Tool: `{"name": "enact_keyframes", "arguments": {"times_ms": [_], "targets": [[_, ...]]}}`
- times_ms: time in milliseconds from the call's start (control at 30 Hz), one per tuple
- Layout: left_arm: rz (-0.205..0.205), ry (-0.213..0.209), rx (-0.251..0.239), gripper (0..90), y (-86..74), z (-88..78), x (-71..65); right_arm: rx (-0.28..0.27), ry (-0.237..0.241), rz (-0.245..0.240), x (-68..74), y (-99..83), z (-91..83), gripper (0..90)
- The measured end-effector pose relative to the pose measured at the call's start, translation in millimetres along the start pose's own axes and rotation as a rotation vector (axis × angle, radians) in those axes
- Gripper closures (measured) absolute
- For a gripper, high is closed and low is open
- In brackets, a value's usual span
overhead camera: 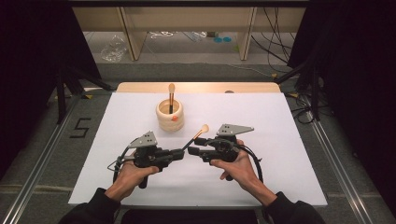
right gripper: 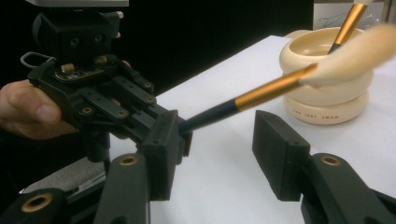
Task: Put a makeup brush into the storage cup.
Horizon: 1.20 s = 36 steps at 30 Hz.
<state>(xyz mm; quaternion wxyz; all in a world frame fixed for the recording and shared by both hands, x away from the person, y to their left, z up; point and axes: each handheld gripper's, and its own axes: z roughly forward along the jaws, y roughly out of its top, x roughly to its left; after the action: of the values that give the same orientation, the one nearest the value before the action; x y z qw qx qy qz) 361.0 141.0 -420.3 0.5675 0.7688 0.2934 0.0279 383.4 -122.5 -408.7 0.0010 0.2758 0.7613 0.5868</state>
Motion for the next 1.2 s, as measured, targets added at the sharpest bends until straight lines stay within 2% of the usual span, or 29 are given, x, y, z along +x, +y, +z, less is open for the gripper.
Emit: {"name": "enact_keyframes", "arguments": {"times_ms": [133,533,600,867,900,1000,1067,1133,1200], "targets": [[-0.002,-0.002,0.003,84.1,-0.6,0.9,-0.6,-0.005,0.007,-0.004,-0.9,0.1,1.6,57.3],[0.026,-0.006,0.003,84.2,-1.0,2.2,-2.5,-0.057,0.045,0.037,-3.1,1.7,3.1,70.6],[0.034,-0.005,0.008,84.2,-1.4,2.7,-2.9,-0.061,0.063,0.058,-2.5,2.3,2.5,72.0],[0.067,-0.013,0.039,84.2,-3.8,8.2,-6.2,-0.088,0.127,0.082,-1.4,3.2,4.6,81.7],[0.067,-0.023,0.035,84.1,-3.9,8.7,-5.5,-0.090,0.137,0.084,-0.3,3.2,5.1,82.2],[0.060,-0.016,0.031,83.8,-3.6,8.3,-5.7,-0.093,0.143,0.088,-0.2,3.4,5.1,83.0],[0.056,-0.023,0.027,83.4,-3.8,8.8,-5.3,-0.095,0.142,0.074,-0.1,3.6,5.4,83.3],[0.054,-0.014,0.028,81.1,-4.0,9.0,-5.0,-0.093,0.143,0.067,1.0,4.5,5.2,83.5],[0.054,-0.003,0.026,73.5,-3.8,8.8,-5.1,-0.090,0.144,0.054,3.2,5.9,5.6,83.5]]}}
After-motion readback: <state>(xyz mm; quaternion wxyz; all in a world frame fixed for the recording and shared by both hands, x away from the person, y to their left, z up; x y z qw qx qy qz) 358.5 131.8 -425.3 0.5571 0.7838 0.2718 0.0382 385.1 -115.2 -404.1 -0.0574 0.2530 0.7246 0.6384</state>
